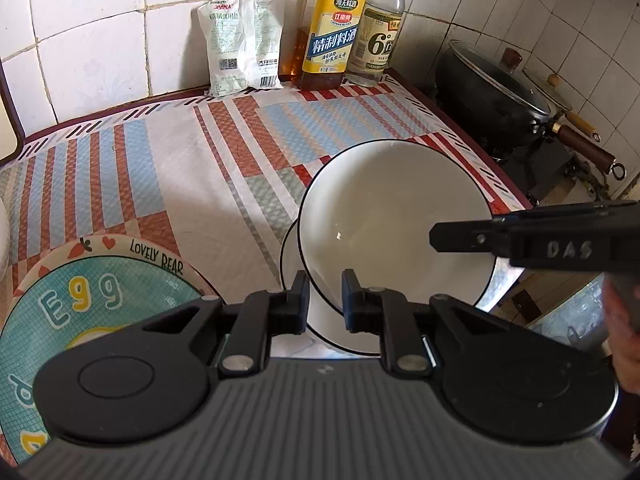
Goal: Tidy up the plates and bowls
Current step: 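Lift the white bowl with both grippers over the other white bowl, then lower the bowl into the other bowl and open both grippers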
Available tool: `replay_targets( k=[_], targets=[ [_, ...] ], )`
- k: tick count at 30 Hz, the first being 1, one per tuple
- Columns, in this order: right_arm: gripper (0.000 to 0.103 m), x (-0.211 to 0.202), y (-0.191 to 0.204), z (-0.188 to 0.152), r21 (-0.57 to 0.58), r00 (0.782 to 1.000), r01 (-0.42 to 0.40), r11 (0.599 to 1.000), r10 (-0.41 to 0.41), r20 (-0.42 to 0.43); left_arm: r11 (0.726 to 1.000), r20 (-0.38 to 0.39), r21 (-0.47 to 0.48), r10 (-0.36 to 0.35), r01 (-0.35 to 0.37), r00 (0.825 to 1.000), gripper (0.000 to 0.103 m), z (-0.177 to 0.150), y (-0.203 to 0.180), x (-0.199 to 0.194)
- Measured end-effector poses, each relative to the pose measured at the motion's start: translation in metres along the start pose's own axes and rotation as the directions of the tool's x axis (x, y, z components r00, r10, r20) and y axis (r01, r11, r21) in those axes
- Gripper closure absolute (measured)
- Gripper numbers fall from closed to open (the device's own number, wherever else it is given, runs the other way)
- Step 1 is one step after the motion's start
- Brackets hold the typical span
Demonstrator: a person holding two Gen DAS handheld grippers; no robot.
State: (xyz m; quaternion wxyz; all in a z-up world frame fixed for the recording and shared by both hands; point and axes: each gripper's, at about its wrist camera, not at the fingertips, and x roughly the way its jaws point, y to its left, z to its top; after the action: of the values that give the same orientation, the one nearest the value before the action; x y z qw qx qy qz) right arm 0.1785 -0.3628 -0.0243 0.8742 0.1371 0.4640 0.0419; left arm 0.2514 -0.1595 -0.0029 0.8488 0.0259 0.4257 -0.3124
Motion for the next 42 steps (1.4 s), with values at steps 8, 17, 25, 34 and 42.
replay_targets(
  k=[8, 17, 25, 34, 42],
  targets=[
    [0.073, 0.019, 0.018, -0.022, -0.160, 0.993, 0.107, 0.981, -0.098, 0.063, 0.996, 0.010, 0.057, 0.066, -0.067, 0.998, 0.088, 0.001, -0.006, 0.003],
    [0.055, 0.004, 0.039, -0.050, -0.349, 0.939, 0.196, 0.916, -0.073, 0.335, 0.985, 0.099, 0.159, 0.048, -0.063, 0.994, 0.064, -0.002, -0.005, -0.020],
    [0.054, -0.033, 0.073, -0.062, -0.408, 0.926, 0.093, 0.908, 0.072, 0.370, 0.992, 0.290, 0.095, -0.110, 0.086, 0.951, 0.062, -0.024, 0.053, -0.088],
    [0.054, -0.033, 0.118, -0.037, -0.286, 0.938, -0.233, 0.929, 0.293, 0.188, 0.995, 0.419, 0.083, 0.012, -0.051, 0.908, 0.058, -0.063, 0.110, -0.165],
    [0.048, 0.000, 0.186, -0.021, -0.288, 0.932, -0.306, 0.907, 0.347, 0.104, 0.983, 0.515, 0.100, 0.079, -0.151, 0.853, 0.049, -0.098, 0.155, -0.202]
  ],
)
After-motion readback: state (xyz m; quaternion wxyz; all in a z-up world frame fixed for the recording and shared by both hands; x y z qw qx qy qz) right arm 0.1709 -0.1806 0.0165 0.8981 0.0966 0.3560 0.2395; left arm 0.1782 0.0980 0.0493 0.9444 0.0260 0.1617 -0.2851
